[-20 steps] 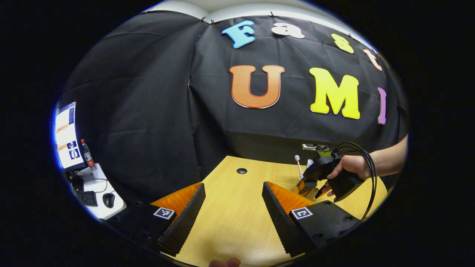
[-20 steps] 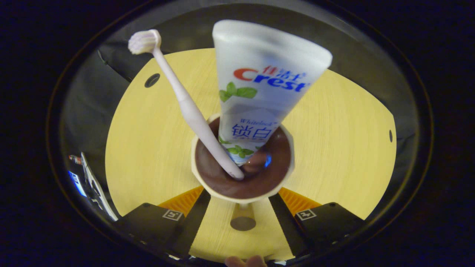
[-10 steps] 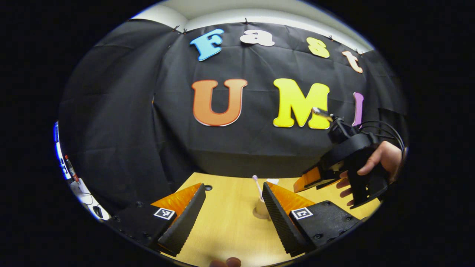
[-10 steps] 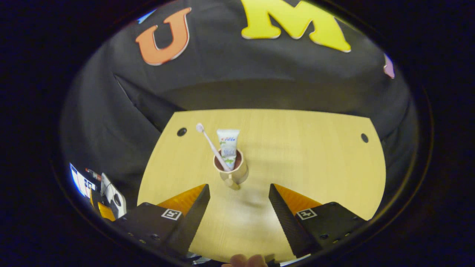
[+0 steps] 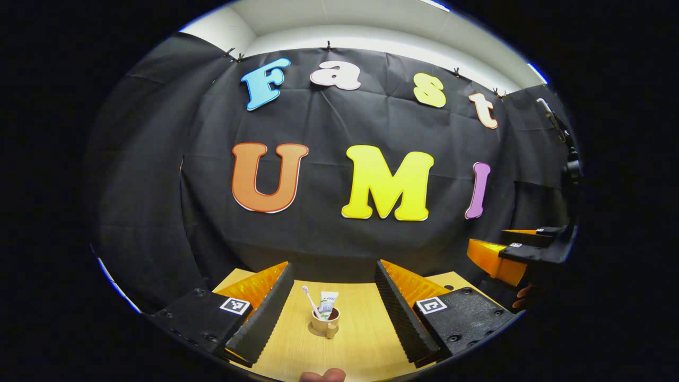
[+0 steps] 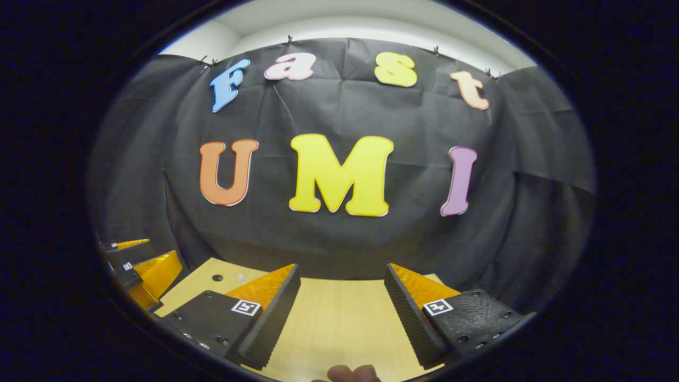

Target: Put the toothbrush and toothpaste on the desktop into the cup, then pick up the cup and place it on the coaster on the desktop.

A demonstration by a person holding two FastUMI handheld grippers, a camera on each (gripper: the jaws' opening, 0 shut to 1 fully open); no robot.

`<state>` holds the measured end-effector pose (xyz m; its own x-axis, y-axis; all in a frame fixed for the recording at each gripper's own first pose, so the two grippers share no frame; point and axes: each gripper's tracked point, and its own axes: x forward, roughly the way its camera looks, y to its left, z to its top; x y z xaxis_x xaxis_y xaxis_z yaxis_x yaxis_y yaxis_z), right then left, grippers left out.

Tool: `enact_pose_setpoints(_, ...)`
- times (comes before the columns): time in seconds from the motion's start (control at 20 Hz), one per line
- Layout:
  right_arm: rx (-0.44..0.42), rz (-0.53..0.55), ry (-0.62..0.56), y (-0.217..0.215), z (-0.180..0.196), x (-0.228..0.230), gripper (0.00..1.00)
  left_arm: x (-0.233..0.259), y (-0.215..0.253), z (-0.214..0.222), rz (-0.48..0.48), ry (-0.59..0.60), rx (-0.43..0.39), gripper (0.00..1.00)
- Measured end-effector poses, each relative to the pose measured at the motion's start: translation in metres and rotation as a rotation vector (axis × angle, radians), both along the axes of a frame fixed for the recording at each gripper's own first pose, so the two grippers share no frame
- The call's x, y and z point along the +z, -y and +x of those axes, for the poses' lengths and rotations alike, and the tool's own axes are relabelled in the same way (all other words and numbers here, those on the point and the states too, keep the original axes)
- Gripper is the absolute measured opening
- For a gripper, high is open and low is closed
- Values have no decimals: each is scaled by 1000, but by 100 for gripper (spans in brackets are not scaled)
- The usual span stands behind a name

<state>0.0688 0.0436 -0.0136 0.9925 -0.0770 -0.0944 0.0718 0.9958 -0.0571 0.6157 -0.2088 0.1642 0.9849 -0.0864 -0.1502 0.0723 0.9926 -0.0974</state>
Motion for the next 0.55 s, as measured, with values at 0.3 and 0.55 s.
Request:
enact_pose_setpoints(0.3,-40,36,59,16,-29,21,95,28,10,-12,24,50,-6,98)
enact_pose_setpoints(0.55,-65,46,100,22,-34,22,94,28,11,-23,8,49,17,100)
